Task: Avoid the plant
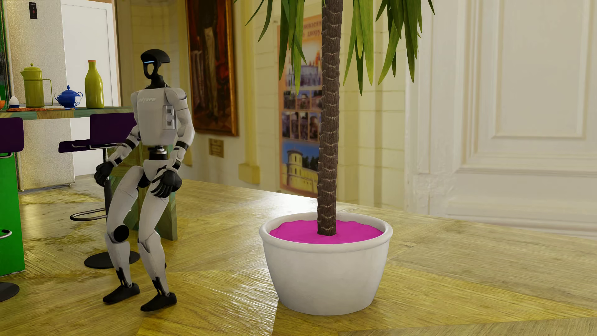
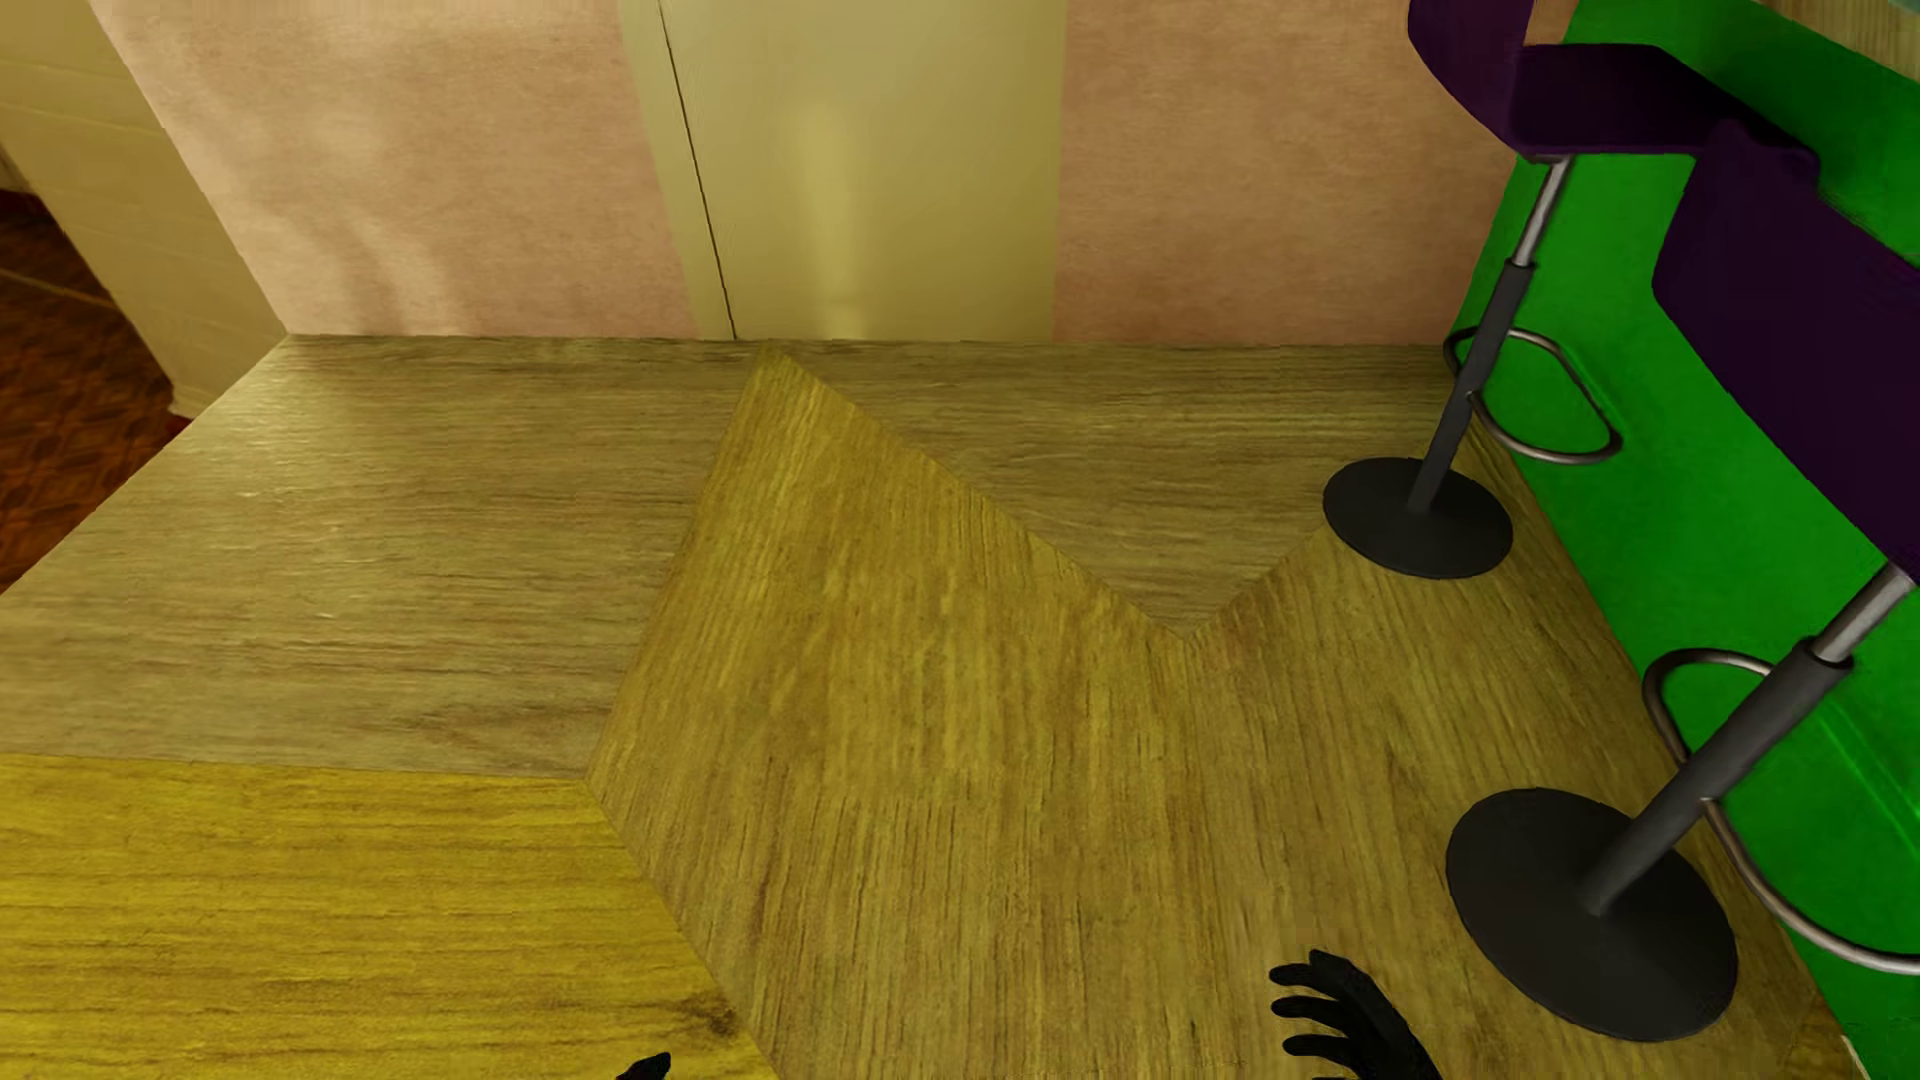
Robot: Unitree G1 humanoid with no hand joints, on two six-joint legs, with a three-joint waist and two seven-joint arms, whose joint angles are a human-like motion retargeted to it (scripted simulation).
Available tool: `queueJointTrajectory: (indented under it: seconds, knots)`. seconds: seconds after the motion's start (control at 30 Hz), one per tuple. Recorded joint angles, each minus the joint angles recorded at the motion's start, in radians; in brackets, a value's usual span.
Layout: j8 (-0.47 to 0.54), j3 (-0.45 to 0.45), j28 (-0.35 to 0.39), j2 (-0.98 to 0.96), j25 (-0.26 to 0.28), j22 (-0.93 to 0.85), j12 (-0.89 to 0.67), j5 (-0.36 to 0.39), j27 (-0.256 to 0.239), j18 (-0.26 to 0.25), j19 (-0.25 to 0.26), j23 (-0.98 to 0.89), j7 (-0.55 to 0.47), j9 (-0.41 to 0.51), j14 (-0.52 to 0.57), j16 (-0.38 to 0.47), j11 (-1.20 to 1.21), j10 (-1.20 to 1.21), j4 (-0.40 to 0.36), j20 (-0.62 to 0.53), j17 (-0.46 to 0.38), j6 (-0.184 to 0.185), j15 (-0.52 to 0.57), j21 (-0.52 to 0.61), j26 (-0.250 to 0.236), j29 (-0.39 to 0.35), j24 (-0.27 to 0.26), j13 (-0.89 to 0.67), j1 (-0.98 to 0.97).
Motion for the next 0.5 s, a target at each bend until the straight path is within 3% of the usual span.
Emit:
queueJointTrajectory:
  seconds: [0.03, 0.07, 0.1, 0.13, 0.17, 0.2, 0.23, 0.27, 0.3, 0.33, 0.37, 0.4, 0.47, 0.5]
  knots:
    - [0.009, -0.006, 0.004, -0.018, 0.006, -0.004, -0.014, 0.004, 0.032, -0.035, -0.001, 0.007, 0.011, 0.000, 0.068, -0.013, 0.026, -0.036, 0.007, 0.028, 0.021, 0.006, -0.071, -0.007, 0.006, -0.017, -0.010, -0.001, 0.007]
    - [0.016, 0.006, 0.002, -0.029, 0.018, -0.006, -0.029, 0.010, 0.062, 0.007, 0.006, 0.017, 0.015, 0.004, 0.088, -0.022, 0.048, -0.052, 0.006, 0.037, 0.027, 0.009, -0.141, -0.003, 0.008, -0.027, -0.020, 0.000, 0.010]
    - [0.017, 0.006, -0.007, -0.046, 0.032, -0.040, -0.003, -0.002, 0.073, -0.042, 0.018, 0.022, 0.017, 0.005, 0.086, -0.029, 0.077, -0.062, 0.001, 0.049, 0.027, -0.005, -0.200, -0.013, 0.002, -0.023, -0.013, -0.009, 0.008]
    - [0.010, 0.018, -0.022, -0.048, 0.042, -0.059, 0.026, -0.013, 0.068, -0.010, 0.035, 0.031, 0.020, 0.011, 0.056, -0.034, 0.070, -0.048, -0.002, 0.040, 0.017, -0.011, -0.162, -0.017, -0.009, -0.010, 0.005, -0.026, -0.001]
    - [-0.004, 0.036, -0.039, -0.042, 0.045, -0.039, 0.025, -0.028, 0.042, -0.018, 0.057, 0.041, 0.011, 0.012, 0.030, -0.037, 0.034, -0.047, -0.011, 0.030, 0.005, -0.017, -0.079, -0.012, -0.014, 0.004, 0.030, -0.029, -0.010]
    - [-0.006, 0.052, -0.044, -0.024, 0.038, -0.038, 0.036, -0.020, 0.021, 0.011, 0.060, 0.030, -0.003, 0.024, -0.027, -0.046, -0.002, -0.019, -0.013, 0.013, -0.013, -0.006, -0.010, -0.015, -0.013, 0.016, 0.041, -0.036, -0.017]
    - [-0.003, 0.062, -0.038, -0.021, 0.027, -0.033, 0.038, -0.011, -0.010, 0.068, 0.033, 0.038, -0.022, 0.022, -0.100, -0.030, -0.030, 0.045, -0.021, -0.006, -0.031, 0.005, 0.042, -0.012, -0.015, 0.020, 0.037, -0.041, -0.032]
    - [-0.004, 0.049, -0.019, -0.032, 0.015, -0.048, 0.048, -0.001, -0.029, 0.074, -0.025, 0.046, -0.038, 0.012, -0.166, -0.018, -0.046, 0.138, -0.021, -0.006, -0.027, 0.019, 0.064, 0.001, -0.006, 0.008, 0.026, -0.042, -0.038]
    - [0.003, 0.020, 0.003, -0.053, 0.011, -0.049, 0.039, 0.006, -0.032, 0.019, -0.036, 0.049, -0.044, 0.003, -0.203, -0.002, -0.046, 0.199, -0.010, 0.004, -0.020, 0.033, 0.057, 0.001, 0.006, -0.013, 0.012, -0.024, -0.007]
    - [0.006, -0.027, 0.027, -0.081, 0.013, -0.051, 0.023, 0.008, -0.020, -0.030, -0.002, 0.057, -0.048, -0.004, -0.242, 0.017, -0.036, 0.222, 0.003, 0.014, -0.027, 0.051, 0.020, 0.005, 0.022, -0.036, -0.003, -0.010, 0.047]
    - [-0.005, -0.094, 0.050, -0.121, 0.016, -0.034, 0.011, -0.014, 0.016, -0.166, 0.049, 0.044, -0.039, 0.000, -0.219, 0.055, 0.003, 0.145, 0.021, 0.018, 0.012, 0.049, -0.075, -0.018, 0.025, -0.065, -0.016, 0.009, 0.108]
    - [0.006, -0.149, 0.067, -0.164, 0.019, -0.006, 0.022, -0.019, 0.048, -0.062, 0.089, 0.033, -0.010, -0.009, -0.103, 0.062, 0.128, 0.106, 0.022, 0.068, 0.043, 0.020, -0.180, -0.017, 0.018, -0.088, -0.008, 0.043, 0.102]
    - [0.022, -0.157, 0.081, -0.165, 0.015, -0.001, 0.021, -0.019, 0.093, -0.055, 0.152, 0.047, -0.004, -0.046, -0.058, 0.036, 0.335, 0.055, 0.012, 0.063, 0.034, -0.044, -0.240, -0.049, 0.006, -0.105, 0.054, 0.082, 0.091]
    - [0.015, -0.116, 0.072, -0.097, 0.015, -0.041, 0.041, -0.034, 0.107, -0.062, 0.166, 0.044, -0.004, -0.055, -0.046, -0.003, 0.308, 0.043, 0.018, 0.047, -0.005, -0.067, -0.238, -0.059, -0.008, -0.098, 0.081, 0.068, 0.084]
